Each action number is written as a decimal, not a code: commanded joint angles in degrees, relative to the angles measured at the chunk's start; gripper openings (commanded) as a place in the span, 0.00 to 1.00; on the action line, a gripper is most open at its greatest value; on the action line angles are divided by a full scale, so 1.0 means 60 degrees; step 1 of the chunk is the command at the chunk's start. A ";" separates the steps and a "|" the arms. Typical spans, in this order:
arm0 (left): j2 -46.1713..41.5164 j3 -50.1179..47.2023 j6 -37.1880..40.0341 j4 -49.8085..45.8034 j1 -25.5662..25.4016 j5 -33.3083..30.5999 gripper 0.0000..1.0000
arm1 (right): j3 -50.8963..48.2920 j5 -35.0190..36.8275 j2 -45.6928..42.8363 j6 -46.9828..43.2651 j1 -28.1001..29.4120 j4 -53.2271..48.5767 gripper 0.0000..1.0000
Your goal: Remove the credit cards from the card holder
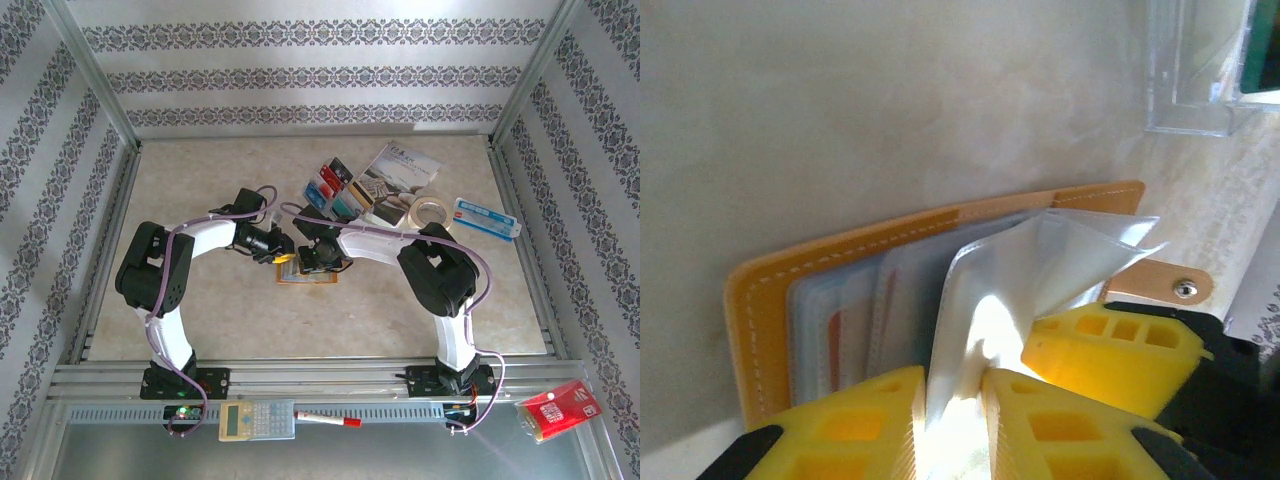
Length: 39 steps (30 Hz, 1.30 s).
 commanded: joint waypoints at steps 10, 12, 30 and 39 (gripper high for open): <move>-0.0338 0.0022 0.0081 0.0173 -0.0253 0.0584 0.25 | -0.1433 -0.0897 -0.1209 0.0427 -0.0568 0.1916 0.33; -0.0321 0.0084 0.0066 0.0179 -0.0280 0.0563 0.25 | -0.1676 -0.0883 -0.1557 0.0539 -0.0676 0.2295 0.33; -0.0213 0.0558 -0.1159 0.1159 -0.1311 0.0627 0.34 | -0.3567 0.0625 -0.4294 0.1070 -0.1628 0.3630 0.36; -0.0139 0.0504 -0.1898 0.1980 -0.1913 -0.0087 0.45 | -0.4623 0.0863 -0.5776 0.0858 -0.1934 0.3650 0.37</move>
